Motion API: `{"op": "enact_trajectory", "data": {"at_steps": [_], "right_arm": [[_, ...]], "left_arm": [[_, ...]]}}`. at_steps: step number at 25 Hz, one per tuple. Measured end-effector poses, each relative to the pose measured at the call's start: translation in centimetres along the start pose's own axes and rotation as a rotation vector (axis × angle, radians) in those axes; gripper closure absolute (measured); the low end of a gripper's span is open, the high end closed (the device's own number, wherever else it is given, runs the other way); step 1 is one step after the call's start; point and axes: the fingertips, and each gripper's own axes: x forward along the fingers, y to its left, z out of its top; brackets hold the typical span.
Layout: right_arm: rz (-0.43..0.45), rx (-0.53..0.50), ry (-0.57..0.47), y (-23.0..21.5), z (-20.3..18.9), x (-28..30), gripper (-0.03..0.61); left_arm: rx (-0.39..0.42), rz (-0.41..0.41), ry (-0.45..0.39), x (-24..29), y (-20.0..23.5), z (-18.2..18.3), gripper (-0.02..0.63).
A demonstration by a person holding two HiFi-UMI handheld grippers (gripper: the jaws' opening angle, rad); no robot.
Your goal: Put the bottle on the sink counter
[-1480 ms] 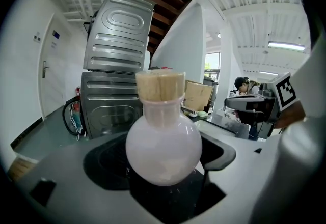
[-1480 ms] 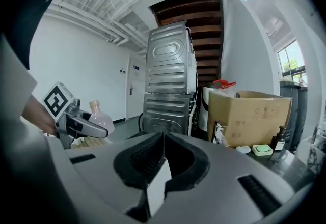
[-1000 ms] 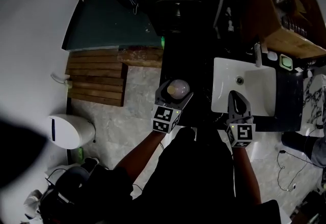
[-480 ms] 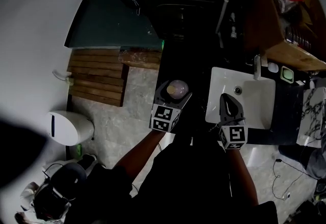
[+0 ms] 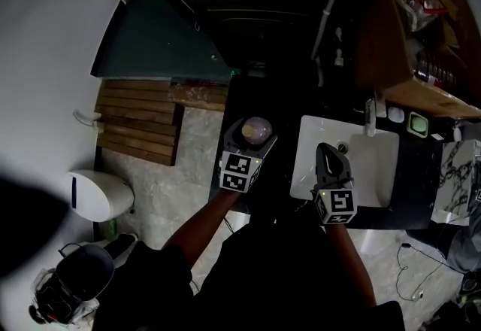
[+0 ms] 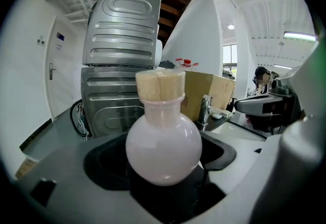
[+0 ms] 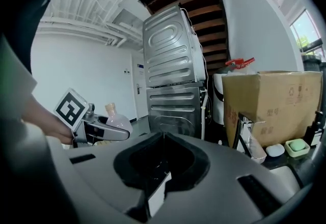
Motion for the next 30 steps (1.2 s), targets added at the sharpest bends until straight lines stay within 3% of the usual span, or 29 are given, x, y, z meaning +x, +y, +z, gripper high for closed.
{"op": "enact_trajectory", "data": {"at_steps": [18,30], "right_arm": [[0.025,-0.023,0.015,-3.5,0.6,5.9,0.540],[0.057,0.007,0.029,-3.2,1.1,12.7,0.540]], "left_arm": [[0.020,0.054,0.022,8.4,3.3,1.2,0.219],[-0.033,0.099,0.033,10.0,7.5,0.2,0.219]]}}
